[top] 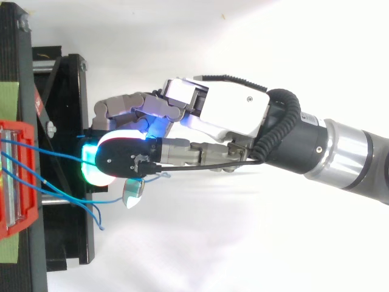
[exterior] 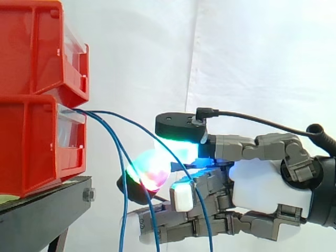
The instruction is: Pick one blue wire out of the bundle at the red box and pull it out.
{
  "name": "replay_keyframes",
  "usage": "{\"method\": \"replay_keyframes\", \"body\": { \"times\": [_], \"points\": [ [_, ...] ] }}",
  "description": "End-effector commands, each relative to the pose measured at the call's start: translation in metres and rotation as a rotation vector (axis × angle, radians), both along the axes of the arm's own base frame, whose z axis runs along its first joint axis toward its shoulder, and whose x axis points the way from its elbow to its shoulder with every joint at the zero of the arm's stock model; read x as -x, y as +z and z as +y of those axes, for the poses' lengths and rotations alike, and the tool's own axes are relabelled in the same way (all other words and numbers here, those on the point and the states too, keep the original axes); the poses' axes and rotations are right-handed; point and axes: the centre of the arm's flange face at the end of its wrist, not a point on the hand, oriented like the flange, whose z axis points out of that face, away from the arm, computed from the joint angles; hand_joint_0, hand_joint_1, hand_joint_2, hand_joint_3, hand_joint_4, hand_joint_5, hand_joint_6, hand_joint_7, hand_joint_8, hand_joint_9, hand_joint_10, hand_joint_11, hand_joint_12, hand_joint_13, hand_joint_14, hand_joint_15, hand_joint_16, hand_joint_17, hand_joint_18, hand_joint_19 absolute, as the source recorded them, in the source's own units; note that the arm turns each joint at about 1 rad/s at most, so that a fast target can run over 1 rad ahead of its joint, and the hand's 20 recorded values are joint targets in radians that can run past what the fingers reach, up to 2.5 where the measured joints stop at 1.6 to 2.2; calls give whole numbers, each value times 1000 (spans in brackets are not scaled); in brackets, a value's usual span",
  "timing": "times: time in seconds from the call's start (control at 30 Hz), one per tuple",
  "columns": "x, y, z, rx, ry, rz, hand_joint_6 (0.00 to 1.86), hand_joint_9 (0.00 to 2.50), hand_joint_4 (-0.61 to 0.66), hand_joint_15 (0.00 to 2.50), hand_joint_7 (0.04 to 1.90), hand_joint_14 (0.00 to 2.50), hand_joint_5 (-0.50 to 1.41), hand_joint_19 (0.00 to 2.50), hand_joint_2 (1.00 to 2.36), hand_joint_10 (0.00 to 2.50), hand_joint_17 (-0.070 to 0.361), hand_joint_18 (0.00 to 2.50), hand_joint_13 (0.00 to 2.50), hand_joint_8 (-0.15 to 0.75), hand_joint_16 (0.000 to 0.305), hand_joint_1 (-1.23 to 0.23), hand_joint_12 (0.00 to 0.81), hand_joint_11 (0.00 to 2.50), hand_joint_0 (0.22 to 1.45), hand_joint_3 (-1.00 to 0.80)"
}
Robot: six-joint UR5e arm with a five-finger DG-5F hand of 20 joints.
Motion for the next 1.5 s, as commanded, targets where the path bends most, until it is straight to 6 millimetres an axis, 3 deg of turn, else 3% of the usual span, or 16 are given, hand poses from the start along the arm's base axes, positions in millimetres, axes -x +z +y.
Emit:
{"method": "replay_keyframes", "body": {
  "times": [0.0, 0.03, 0.1, 0.2, 0.3, 0.57, 0.77, 1.0, 1.47],
  "points": [
    [0, 0, 0, 0, 0, -1, 506, 1389, 281, 186, 1269, 7, 48, 269, 1280, 11, 140, 520, 624, 213, 62, -528, 392, 317, 512, -154],
    [0, -1, 0, 0, 0, 0, 506, 1383, 271, 184, 1288, 7, 47, 268, 1248, 12, 139, 515, 622, 220, 62, -551, 392, 338, 521, -151],
    [0, 0, 0, 3, 0, 0, 505, 1354, 306, 209, 1373, 7, 36, 274, 1046, 14, 135, 502, 612, 221, 60, -646, 389, 397, 566, -99],
    [0, 0, 2, 12, 0, 4, 504, 1340, 272, 214, 1407, 8, 33, 298, 1006, 15, 126, 474, 596, 210, 56, -650, 371, 439, 572, -173],
    [0, 0, 2, 12, 0, 3, 504, 1312, 213, 243, 1432, 10, 31, 360, 1012, 18, 99, 389, 559, 170, 44, -565, 314, 484, 547, -307],
    [0, 0, 4, 16, 2, 4, 504, 1336, 198, 246, 1433, 10, 34, 358, 1004, 20, 104, 409, 575, 183, 46, -432, 327, 485, 515, -450],
    [0, 1, 4, 16, 2, 2, 500, 1338, 172, 262, 1595, 12, 31, 344, 1000, 22, 108, 422, 587, 213, 48, -551, 341, 551, 490, -495],
    [0, 1, 4, 16, 2, 4, 585, 1316, 165, 268, 1445, 11, 4, 344, 1001, 23, 105, 415, 582, 219, 47, -677, 339, 587, 506, -476],
    [0, 0, 5, 17, 3, 4, 677, 1320, 116, 304, 1333, 12, -8, 329, 1011, 24, 104, 447, 614, 226, 46, -751, 344, 665, 586, -294]
  ]
}}
